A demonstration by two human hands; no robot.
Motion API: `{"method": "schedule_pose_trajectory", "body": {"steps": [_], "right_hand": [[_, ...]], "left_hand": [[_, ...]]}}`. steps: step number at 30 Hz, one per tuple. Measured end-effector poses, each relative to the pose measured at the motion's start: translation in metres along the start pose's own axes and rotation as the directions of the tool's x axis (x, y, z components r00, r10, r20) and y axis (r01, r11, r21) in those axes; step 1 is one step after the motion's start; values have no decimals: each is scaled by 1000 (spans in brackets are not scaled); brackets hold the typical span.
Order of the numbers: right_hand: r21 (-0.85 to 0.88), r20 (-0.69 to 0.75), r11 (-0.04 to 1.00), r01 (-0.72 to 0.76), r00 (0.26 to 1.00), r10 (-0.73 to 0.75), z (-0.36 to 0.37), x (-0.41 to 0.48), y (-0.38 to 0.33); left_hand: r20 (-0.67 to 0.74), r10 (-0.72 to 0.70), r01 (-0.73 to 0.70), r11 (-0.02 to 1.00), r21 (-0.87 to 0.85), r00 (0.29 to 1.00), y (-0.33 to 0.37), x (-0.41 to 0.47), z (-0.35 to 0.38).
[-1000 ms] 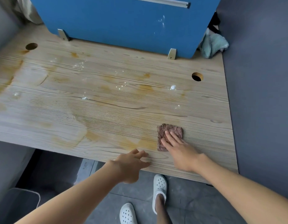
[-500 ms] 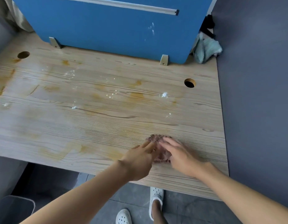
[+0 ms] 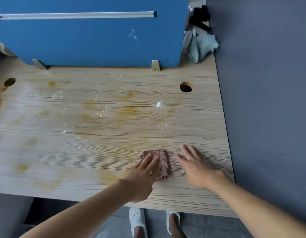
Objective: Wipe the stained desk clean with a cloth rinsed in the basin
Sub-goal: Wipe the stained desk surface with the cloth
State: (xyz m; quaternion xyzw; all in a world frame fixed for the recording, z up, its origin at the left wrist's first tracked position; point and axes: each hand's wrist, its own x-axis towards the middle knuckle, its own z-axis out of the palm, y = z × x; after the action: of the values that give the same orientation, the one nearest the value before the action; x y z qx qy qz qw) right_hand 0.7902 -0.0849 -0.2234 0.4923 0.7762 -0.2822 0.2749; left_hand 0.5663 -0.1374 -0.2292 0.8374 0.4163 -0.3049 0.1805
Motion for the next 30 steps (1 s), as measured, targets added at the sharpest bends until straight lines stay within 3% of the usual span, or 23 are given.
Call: {"method": "schedule_pose_trajectory", "body": {"steps": [3,10,15,23,30], "right_hand": [[11,2,1000,-7,1000,7,1,0,-3],[70,-15,995,-69,997,70,3,1,-8],[121,-23,988,-99,995,102,0,-1,-17],[226,-16,961,-158,986,166,1,7,-22],[264,-122,952,-156,974,194,3,9,-24]], "left_hand": [[41,29,-31,998,46,999,-11,-6,4],[-104,79,-71,995,73,991,-21,27,-17],[-33,83,-78,988,131,996,-42,2,-2],[-93,121,-111,988,105,988,-46,11,-18],[-70,108,-99,987,126,992,-45,29,-18]]}}
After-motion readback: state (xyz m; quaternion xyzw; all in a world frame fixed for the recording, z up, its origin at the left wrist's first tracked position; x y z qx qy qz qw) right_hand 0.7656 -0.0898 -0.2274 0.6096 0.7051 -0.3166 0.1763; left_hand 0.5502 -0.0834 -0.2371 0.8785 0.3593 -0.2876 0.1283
